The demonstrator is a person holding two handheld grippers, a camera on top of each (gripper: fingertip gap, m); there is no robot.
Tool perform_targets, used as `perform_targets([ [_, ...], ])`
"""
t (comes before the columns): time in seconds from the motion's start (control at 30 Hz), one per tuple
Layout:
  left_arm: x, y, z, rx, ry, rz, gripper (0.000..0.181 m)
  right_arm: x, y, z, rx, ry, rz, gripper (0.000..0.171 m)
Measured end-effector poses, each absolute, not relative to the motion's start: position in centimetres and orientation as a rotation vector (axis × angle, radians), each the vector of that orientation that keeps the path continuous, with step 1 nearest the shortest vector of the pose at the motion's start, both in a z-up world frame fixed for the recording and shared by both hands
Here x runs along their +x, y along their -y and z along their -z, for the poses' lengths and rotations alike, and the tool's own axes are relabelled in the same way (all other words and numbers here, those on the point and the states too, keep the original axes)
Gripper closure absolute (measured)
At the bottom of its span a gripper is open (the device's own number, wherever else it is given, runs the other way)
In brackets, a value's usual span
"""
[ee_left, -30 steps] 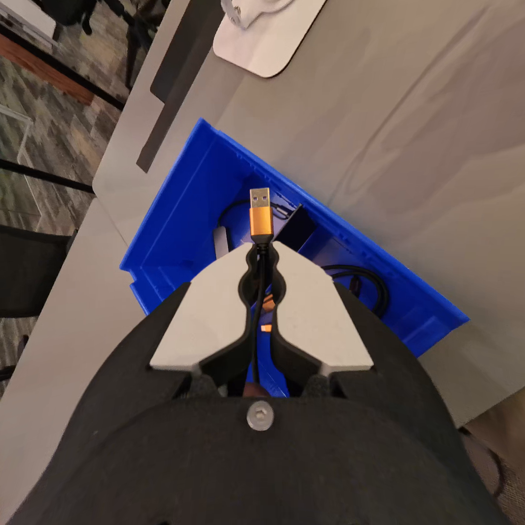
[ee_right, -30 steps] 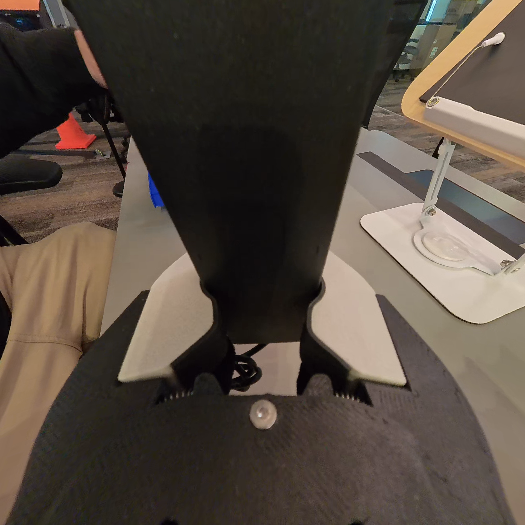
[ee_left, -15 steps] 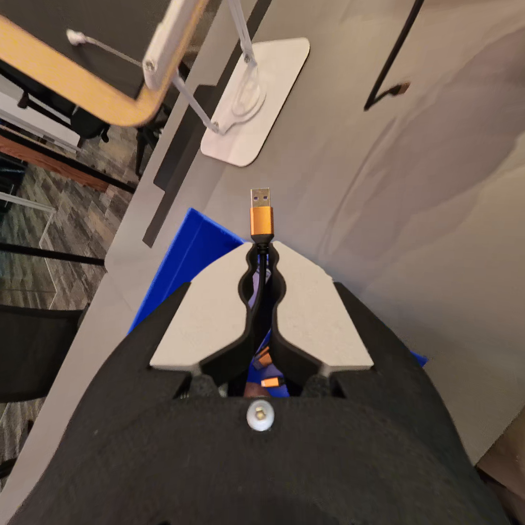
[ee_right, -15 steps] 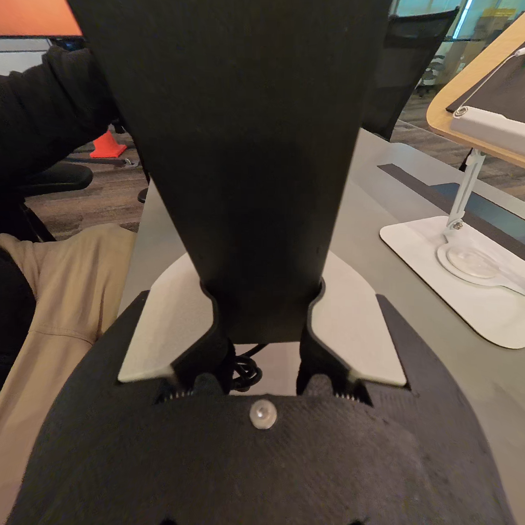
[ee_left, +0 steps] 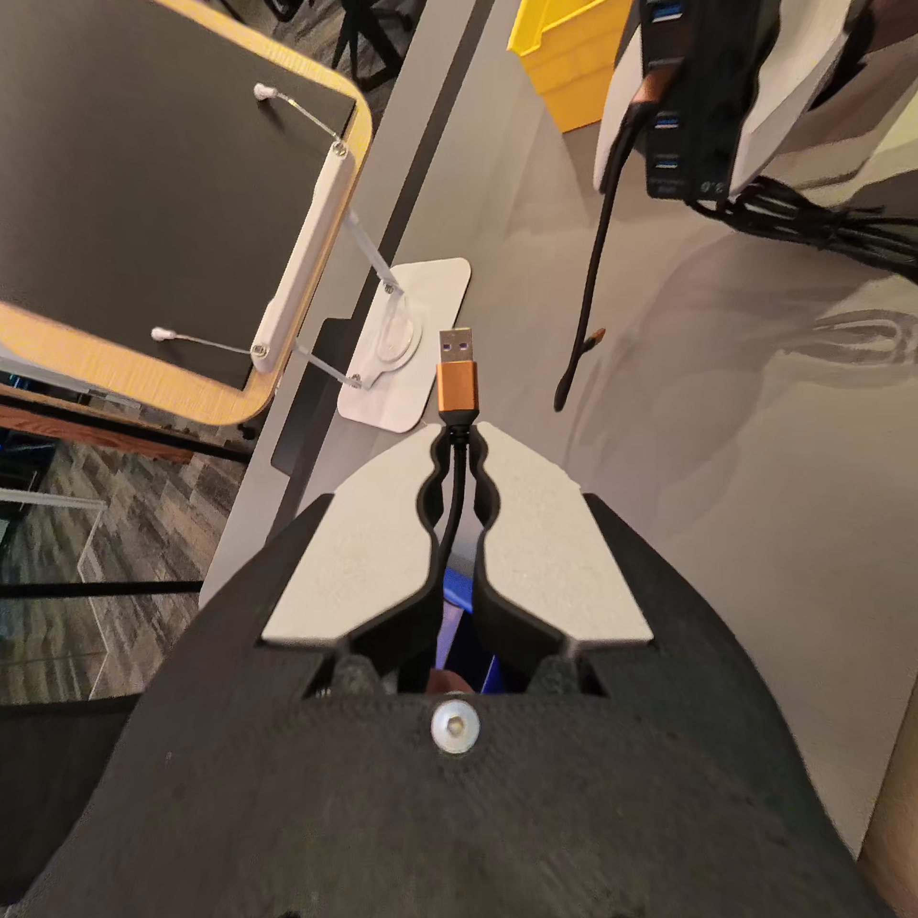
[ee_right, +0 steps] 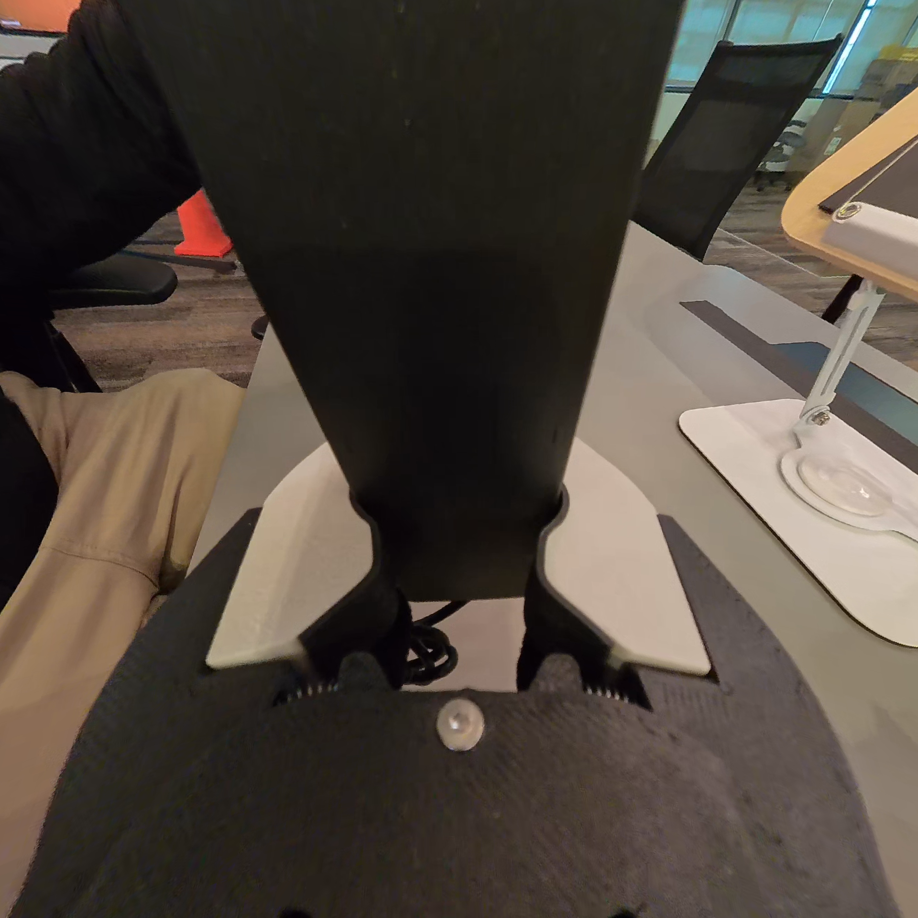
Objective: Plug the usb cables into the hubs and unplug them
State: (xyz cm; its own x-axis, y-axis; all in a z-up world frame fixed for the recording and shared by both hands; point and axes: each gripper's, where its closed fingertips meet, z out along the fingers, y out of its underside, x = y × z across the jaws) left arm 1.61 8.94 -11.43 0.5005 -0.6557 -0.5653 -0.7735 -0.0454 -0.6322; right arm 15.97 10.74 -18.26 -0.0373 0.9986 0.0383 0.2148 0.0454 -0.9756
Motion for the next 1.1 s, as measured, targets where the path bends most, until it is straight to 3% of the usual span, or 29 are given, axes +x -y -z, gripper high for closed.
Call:
perform_targets([
  [0.03, 2.0, -9.0, 11.5, -1.753, -1.223, -0.146, 0.174, 15.9, -10.7, 18.4, -1.318, 1.418, -1.089, 0.106],
  [0.7, 12.3, -8.2, 14.9, -1.642, -1.481, 0.013, 0.174, 14.4, -8.4, 20.9, -1.260, 1.607, -1.051, 0.106],
  [1.1, 13.4, -8.1, 16.9, -1.681, -1.511, 0.108, 0.174, 13.7, -7.7, 21.5, -1.231, 1.652, -1.050, 0.106],
])
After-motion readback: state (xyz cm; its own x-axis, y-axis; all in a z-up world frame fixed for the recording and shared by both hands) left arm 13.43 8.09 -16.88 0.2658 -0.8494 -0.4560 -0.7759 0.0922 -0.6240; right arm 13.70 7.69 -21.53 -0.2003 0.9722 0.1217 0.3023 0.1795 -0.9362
